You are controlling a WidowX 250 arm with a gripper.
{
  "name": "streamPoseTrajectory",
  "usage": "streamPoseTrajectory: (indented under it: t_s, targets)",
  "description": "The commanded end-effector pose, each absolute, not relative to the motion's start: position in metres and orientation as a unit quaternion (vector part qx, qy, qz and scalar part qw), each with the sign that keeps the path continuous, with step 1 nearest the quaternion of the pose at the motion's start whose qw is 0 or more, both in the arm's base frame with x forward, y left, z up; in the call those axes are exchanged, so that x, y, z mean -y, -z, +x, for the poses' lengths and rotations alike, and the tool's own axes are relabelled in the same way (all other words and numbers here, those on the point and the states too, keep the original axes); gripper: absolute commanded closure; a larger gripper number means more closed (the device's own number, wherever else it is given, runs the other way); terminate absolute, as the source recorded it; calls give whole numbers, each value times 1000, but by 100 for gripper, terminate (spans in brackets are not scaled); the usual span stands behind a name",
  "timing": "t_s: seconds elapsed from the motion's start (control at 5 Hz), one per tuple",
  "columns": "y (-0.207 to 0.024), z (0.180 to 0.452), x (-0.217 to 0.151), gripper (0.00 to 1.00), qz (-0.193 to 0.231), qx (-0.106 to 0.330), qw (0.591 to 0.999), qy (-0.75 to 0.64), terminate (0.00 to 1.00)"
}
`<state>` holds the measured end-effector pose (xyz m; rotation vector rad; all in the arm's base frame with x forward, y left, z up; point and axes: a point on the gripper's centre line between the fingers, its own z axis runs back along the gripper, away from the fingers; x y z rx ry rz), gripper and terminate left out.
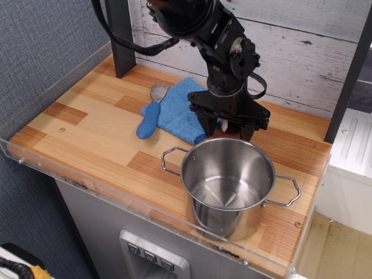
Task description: Move the cup near the blue table cloth.
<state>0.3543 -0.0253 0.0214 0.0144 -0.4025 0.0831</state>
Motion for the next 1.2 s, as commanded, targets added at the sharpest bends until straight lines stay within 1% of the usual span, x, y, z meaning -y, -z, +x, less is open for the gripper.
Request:
streamPoseTrajectory:
  t_s: [0.0,0.4,0.6,0.8,1.0]
  targets:
    - [-70,348,15,0,-1,246,968,-46,0]
    - [-134,342,-5,0,1,316,946,-74,0]
    - [-168,332,-13,0,-4,362,928,-86,0]
    - [-197,322,-19,0,4,401,911,-99,0]
    - [-217,315,-25,0,5,433,895,-110,0]
